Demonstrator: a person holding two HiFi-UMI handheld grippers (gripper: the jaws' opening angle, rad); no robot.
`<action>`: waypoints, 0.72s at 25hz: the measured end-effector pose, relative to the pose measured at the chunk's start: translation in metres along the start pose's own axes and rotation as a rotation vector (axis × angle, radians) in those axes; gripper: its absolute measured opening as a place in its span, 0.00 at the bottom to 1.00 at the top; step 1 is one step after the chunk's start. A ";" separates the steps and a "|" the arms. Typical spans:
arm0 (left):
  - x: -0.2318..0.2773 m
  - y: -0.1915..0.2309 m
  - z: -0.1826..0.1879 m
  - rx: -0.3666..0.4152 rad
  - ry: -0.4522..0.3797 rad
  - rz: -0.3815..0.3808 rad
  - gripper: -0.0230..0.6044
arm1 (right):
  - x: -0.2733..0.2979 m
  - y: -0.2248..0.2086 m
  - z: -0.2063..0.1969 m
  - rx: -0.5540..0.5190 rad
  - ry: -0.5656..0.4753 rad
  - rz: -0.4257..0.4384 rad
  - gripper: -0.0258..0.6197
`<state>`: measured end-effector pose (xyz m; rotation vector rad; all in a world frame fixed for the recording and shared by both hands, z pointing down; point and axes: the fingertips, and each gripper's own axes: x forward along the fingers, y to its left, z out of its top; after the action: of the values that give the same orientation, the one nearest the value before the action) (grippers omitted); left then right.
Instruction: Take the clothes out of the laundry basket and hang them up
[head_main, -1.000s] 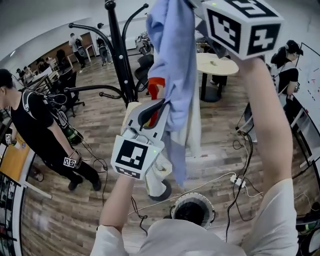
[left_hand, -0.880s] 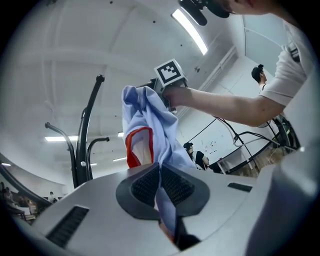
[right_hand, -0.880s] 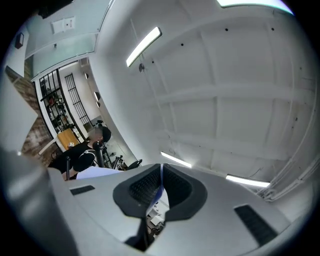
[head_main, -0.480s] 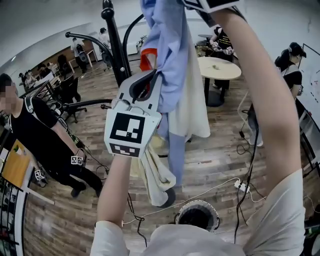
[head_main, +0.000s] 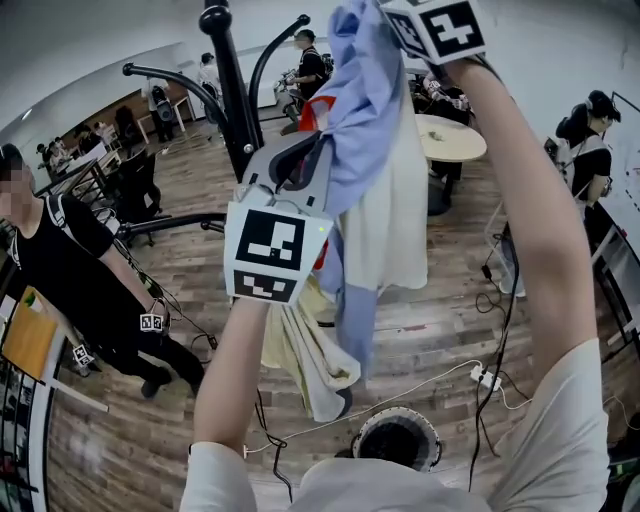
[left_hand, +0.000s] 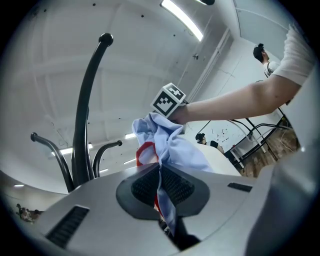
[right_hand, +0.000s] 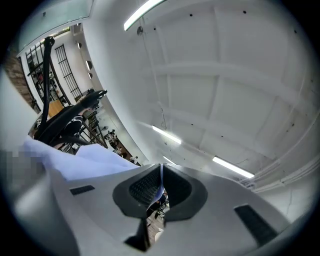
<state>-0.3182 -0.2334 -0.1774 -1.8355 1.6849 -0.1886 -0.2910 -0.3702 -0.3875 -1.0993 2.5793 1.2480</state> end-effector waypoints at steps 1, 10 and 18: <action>0.001 0.001 0.001 0.001 -0.003 0.000 0.08 | 0.003 0.000 -0.011 0.006 0.017 -0.004 0.08; 0.005 -0.002 0.000 0.027 -0.009 -0.012 0.08 | 0.002 0.050 -0.138 0.074 0.198 0.066 0.08; 0.006 -0.003 -0.001 -0.011 -0.026 -0.039 0.08 | -0.028 0.106 -0.220 0.303 0.295 0.188 0.08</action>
<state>-0.3147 -0.2393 -0.1769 -1.8727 1.6368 -0.1714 -0.2863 -0.4662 -0.1607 -1.0681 3.0203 0.7266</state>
